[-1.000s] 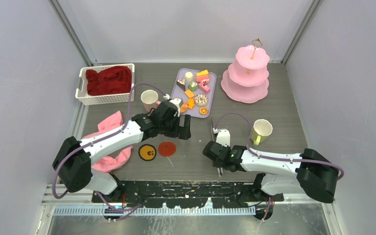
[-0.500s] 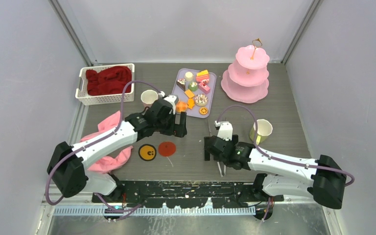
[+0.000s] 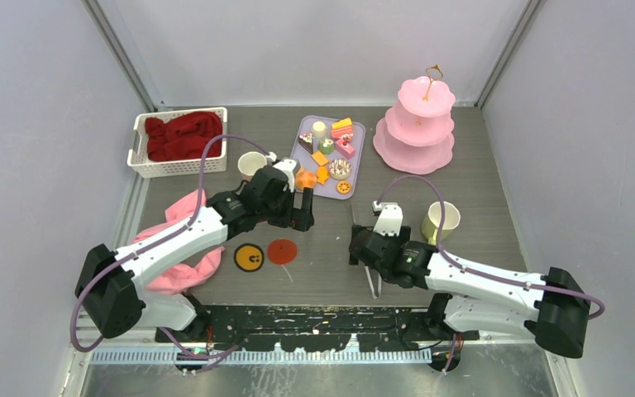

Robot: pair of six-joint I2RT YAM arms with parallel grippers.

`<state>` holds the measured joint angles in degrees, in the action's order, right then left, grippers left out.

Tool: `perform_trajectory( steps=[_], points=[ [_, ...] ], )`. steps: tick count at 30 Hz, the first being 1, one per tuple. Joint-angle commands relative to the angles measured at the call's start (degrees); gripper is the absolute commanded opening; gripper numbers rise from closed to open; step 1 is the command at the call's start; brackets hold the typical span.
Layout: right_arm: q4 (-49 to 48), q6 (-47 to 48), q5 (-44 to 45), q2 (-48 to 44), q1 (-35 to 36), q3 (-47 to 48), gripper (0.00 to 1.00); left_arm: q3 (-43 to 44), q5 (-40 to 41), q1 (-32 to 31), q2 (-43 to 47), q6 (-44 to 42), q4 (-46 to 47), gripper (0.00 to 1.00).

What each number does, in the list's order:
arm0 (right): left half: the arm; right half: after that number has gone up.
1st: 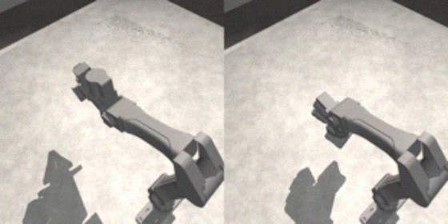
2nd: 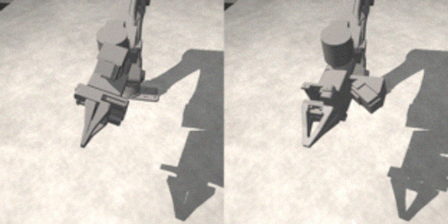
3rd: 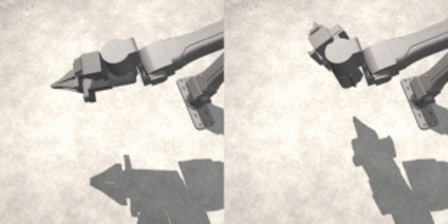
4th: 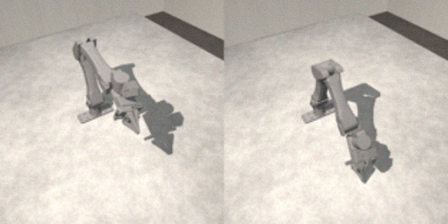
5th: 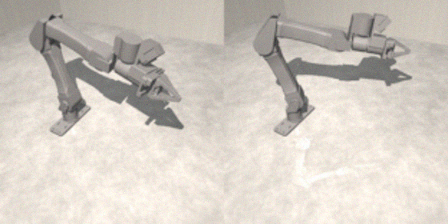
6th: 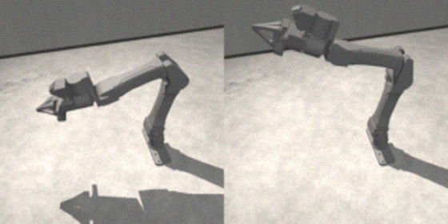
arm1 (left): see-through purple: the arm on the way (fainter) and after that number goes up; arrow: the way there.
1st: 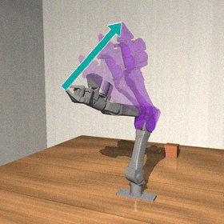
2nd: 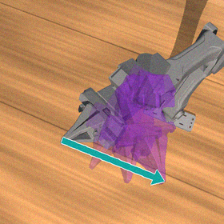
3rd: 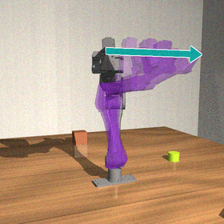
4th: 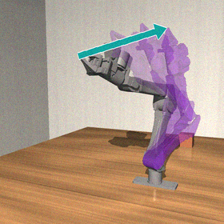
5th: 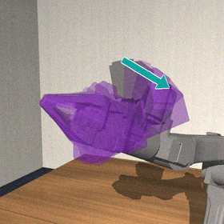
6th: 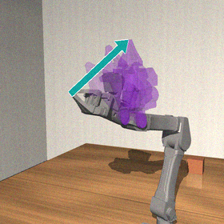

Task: Serve the afternoon tea

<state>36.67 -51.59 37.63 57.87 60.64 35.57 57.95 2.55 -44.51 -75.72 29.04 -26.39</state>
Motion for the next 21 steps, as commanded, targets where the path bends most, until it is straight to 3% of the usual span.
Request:
perform_trajectory(
  steps=[1,5,13,21],
  points=[
    [-2.7,1.6,0.8,4.0,0.0,0.5,1.00,0.5,0.3,0.3,1.8,-1.4,2.7,0.99],
    [-0.2,-0.1,0.5,8.9,0.0,2.1,1.00,0.1,0.3,0.3,1.4,-1.4,3.0,0.99],
    [-9.8,0.3,-1.3,8.4,-0.9,-5.0,1.00,-0.4,0.4,0.3,1.3,-1.3,3.1,0.99],
    [-17.8,2.3,-1.7,10.8,-3.7,-8.1,0.93,-0.9,0.1,0.3,0.8,-0.5,3.5,0.99]
  ],
)
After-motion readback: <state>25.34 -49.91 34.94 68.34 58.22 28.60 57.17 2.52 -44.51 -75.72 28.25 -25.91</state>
